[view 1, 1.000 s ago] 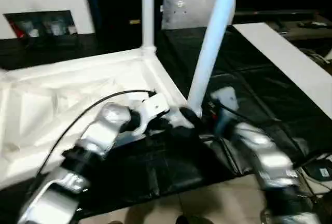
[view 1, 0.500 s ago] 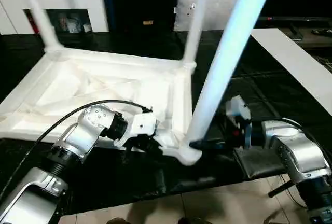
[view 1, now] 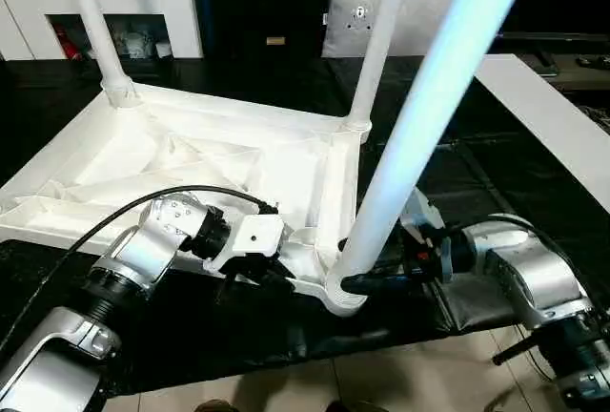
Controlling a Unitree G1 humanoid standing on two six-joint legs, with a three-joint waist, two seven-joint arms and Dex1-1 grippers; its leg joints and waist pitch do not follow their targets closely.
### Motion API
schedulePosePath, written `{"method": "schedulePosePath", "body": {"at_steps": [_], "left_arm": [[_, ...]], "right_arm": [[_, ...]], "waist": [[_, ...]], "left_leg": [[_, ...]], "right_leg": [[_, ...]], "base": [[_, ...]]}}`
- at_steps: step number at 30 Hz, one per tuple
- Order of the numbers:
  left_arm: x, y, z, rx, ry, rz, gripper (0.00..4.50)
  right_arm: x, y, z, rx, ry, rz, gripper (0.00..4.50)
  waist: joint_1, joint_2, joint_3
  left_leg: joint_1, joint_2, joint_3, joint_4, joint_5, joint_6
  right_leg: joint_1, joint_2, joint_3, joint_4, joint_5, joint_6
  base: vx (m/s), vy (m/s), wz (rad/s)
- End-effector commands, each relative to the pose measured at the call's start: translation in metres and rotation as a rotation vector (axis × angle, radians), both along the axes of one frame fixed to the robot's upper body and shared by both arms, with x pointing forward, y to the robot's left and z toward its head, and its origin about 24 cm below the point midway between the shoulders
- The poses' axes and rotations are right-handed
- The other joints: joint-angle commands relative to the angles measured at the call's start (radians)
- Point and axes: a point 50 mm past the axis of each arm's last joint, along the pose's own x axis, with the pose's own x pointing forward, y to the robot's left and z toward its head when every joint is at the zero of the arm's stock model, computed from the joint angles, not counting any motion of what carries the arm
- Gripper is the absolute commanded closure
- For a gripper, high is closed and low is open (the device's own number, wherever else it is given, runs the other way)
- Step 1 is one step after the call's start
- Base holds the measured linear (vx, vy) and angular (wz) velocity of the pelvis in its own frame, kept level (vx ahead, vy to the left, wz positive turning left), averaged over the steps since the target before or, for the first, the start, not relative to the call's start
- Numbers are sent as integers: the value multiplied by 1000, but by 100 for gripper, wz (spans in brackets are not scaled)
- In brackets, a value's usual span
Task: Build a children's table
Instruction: Rotate leg to tighten
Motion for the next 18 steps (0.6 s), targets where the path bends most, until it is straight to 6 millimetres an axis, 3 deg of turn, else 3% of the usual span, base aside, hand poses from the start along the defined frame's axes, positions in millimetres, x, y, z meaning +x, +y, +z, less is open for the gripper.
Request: {"method": "schedulePosePath", "body": {"at_steps": [1,6,12,15,17,18], "left_arm": [[-3,-7,1,28,7,-86,450],[-1,-4,2,22,14,-75,450],[1,-10,3,-40,36,39,450],[5,-14,3,-52,32,126,450],[11,-23,1,-76,26,252,450],[11,-23,1,-76,26,252,450]], "right_arm": [[1,-2,2,-1,14,7,189],[-2,0,2,28,56,16,237],[-9,14,0,74,95,-54,245],[-7,23,-6,51,78,-144,245],[5,34,-14,31,65,-358,246],[5,34,-14,31,65,-358,246]], "waist": [[-4,-6,-70],[-4,-4,-69],[-2,2,-66],[-9,2,-63],[-18,2,-56],[-22,0,-54]], "left_leg": [[0,21,6,-65,-178,57],[0,21,6,-65,-172,58],[2,21,6,-68,-181,47],[3,18,4,-70,-208,30],[6,13,1,-71,-249,6],[5,9,-1,-70,-261,3]], "right_leg": [[57,-68,47,-71,-356,-168],[57,-67,47,-70,-341,-173],[56,-66,48,-74,-354,-167],[53,-66,46,-80,-420,-147],[45,-65,38,-93,-552,-103],[45,-67,35,-100,-594,-87]], "base": [[0,0,0],[0,0,0],[0,0,0],[0,0,0],[0,0,0],[0,0,0]]}}
